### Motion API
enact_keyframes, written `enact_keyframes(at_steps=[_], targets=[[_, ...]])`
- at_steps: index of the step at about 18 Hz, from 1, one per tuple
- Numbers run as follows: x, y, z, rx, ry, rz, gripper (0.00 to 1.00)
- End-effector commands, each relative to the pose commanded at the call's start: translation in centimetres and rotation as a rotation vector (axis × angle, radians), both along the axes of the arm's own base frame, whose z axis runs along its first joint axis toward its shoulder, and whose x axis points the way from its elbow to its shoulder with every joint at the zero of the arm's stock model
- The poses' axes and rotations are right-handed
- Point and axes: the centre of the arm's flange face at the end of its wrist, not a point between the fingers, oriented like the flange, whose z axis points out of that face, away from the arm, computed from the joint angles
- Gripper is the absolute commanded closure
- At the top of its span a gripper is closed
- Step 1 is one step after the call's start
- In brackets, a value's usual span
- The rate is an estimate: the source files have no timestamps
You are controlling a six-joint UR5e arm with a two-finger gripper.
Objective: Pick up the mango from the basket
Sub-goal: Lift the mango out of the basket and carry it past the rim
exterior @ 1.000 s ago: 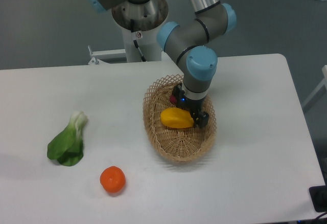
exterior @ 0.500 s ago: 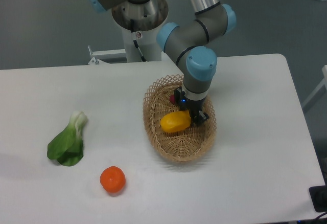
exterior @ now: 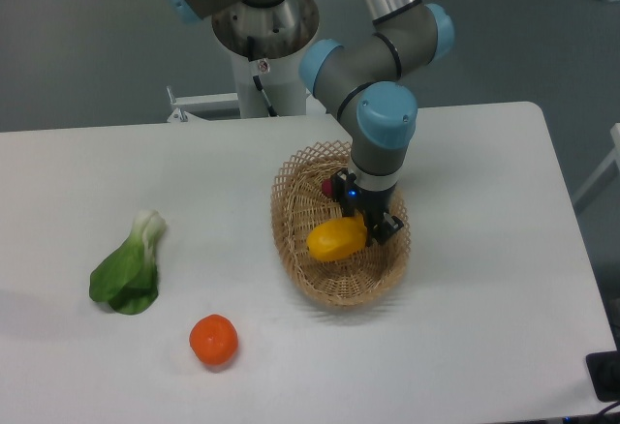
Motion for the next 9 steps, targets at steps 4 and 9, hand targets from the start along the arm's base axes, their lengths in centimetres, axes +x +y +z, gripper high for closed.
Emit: enact_keyframes(at_steps=[4, 9], targets=[[-1.9, 1.0, 2.5, -0.017, -0.024, 0.006, 0.81], [-4.6, 2.3, 5.7, -0.043, -0.047, 0.009, 0.81]])
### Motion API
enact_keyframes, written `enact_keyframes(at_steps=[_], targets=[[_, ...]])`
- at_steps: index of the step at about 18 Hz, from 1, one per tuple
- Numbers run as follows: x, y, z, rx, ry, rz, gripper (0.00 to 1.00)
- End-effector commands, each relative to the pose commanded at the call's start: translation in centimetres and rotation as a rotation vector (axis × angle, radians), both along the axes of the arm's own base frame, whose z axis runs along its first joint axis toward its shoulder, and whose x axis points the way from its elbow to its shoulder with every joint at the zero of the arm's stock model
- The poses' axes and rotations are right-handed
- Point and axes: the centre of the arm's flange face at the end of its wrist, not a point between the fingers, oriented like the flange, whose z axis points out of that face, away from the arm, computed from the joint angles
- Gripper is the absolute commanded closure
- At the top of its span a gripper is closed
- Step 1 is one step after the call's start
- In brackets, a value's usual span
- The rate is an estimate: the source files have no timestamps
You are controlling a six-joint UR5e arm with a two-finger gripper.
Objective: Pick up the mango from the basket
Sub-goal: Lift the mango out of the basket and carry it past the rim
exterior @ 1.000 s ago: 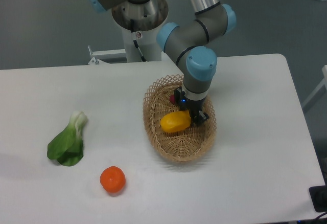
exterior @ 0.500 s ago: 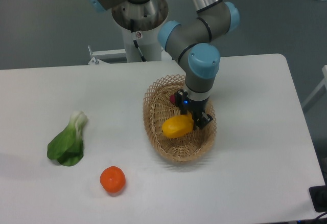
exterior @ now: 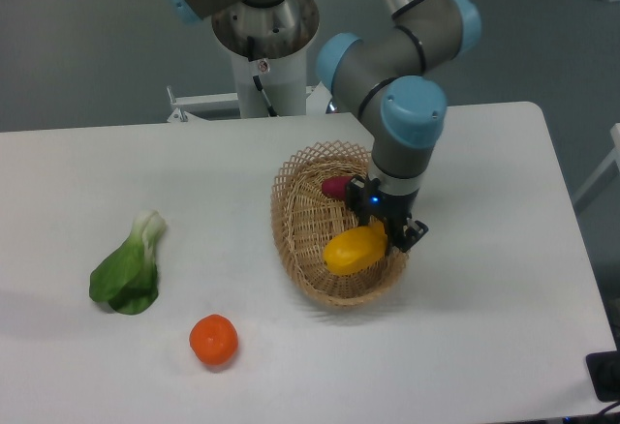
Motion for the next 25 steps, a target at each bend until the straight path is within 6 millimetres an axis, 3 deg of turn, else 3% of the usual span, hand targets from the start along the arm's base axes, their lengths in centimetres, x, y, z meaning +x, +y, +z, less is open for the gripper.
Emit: enact_keyframes(at_steps=[6, 13, 25], targets=[[-3.7, 1.4, 2.2, -0.063, 0.041, -0.006, 0.78], [-5.0, 2.1, 2.6, -0.055, 0.068, 0.000, 0.76], [-5.8, 1.5, 2.1, -0.090, 0.085, 0.008, 0.76]])
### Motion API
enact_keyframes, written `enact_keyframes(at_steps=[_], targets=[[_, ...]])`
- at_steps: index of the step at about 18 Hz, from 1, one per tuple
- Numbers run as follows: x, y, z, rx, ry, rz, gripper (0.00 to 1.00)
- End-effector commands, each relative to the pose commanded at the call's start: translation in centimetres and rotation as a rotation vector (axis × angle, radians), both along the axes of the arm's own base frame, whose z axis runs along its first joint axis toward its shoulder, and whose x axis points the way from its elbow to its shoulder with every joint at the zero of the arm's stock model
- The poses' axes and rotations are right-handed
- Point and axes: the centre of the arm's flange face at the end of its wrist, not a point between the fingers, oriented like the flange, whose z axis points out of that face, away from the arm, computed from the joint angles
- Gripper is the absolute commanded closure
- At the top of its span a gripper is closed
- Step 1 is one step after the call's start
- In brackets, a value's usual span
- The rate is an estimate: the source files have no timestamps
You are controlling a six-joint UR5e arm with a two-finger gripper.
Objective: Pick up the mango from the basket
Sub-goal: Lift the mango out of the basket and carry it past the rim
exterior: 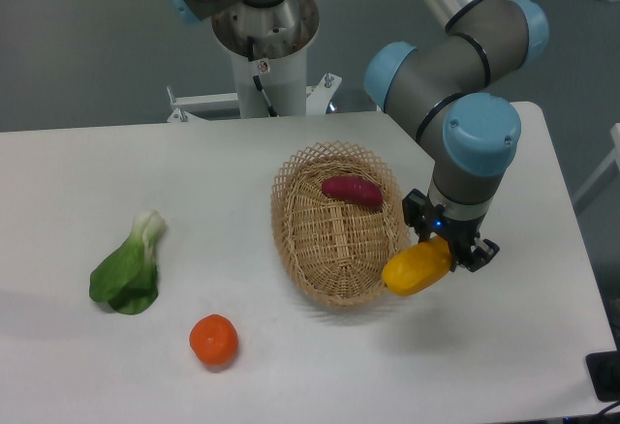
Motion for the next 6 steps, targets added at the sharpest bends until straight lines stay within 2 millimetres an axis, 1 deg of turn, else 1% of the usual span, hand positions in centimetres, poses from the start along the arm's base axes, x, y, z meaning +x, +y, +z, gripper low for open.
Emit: enact_keyframes(at_steps=[6], targets=[[0.18, -0.10, -0.32, -0.002, -0.006, 0.003, 0.76]])
